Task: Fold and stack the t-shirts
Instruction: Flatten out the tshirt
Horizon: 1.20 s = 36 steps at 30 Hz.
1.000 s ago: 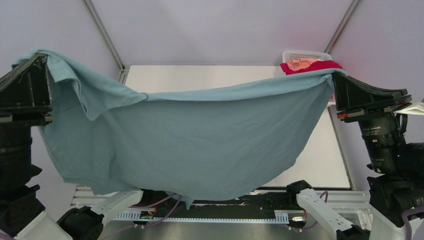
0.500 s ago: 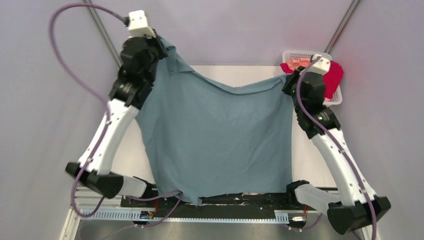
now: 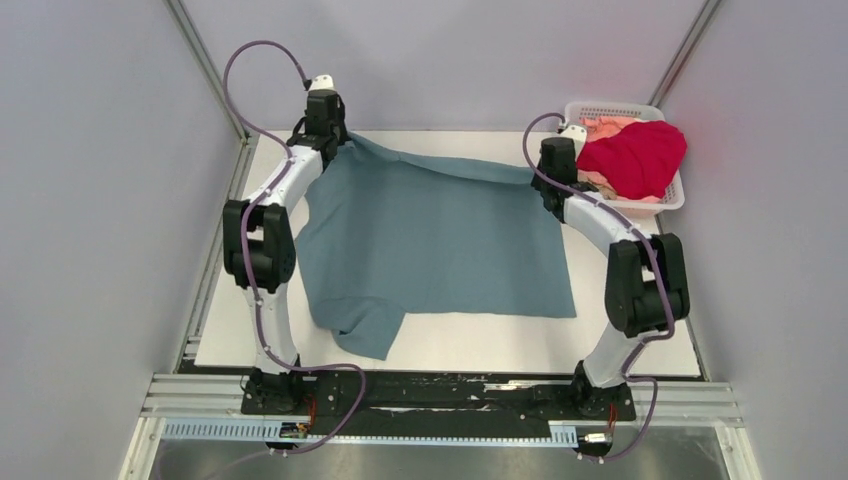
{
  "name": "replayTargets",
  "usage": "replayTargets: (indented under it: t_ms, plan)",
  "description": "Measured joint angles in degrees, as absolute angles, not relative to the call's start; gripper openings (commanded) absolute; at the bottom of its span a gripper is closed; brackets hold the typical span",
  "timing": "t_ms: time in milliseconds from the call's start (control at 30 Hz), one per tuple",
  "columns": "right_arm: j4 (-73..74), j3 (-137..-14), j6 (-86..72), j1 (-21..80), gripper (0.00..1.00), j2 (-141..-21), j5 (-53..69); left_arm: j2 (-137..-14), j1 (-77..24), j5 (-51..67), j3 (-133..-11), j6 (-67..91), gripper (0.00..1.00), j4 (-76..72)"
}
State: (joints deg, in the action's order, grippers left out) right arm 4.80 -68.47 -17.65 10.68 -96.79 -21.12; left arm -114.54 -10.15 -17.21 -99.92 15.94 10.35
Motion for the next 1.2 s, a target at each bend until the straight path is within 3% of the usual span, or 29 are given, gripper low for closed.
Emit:
replayTargets:
  t_ms: [167, 267, 533, 567, 633, 700, 767, 900, 1200]
  plan:
    - [1.50, -74.48, -15.22, 10.57, 0.02, -104.47, -20.88, -123.07, -7.86, -12.49, -106.41, 18.57, 0.01, 10.13]
    - [-0.78, -80.23, -13.78, 10.20, 0.03, -109.36, -21.10, -126.48, -6.48, -10.61, -110.06, 19.66, 0.08, 9.02]
    - [-2.90, -97.27, -12.10, 8.62, 0.19, -124.66, -24.29, -137.91, -5.10, -8.91, -125.56, 22.37, 0.40, 6.15]
    - [-2.85, -100.68, -11.81, 8.25, 0.24, -127.37, -24.62, -140.31, -5.10, -8.64, -128.84, 22.92, 0.63, 5.63]
    - [-2.81, -105.95, -11.33, 7.68, 0.54, -131.35, -24.56, -144.73, -5.10, -8.12, -134.96, 23.70, 0.95, 5.04]
    - [-2.46, -112.71, -10.17, 7.29, 0.73, -135.72, -23.88, -148.73, -5.08, -7.64, -140.44, 24.77, 0.99, 4.40]
    - [-1.04, -117.78, -8.99, 7.09, 0.98, -138.10, -22.39, -149.84, -5.10, -7.29, -141.69, 25.76, 1.00, 4.38]
    - [0.47, -117.43, -6.48, 7.49, 1.00, -135.83, -19.00, -143.85, -5.10, -6.26, -131.48, 27.46, 1.00, 2.39]
    - [3.75, -85.25, -7.51, 15.62, 1.00, -108.05, -11.90, -114.30, -6.09, -2.74, -107.70, 30.85, 1.00, 10.41]
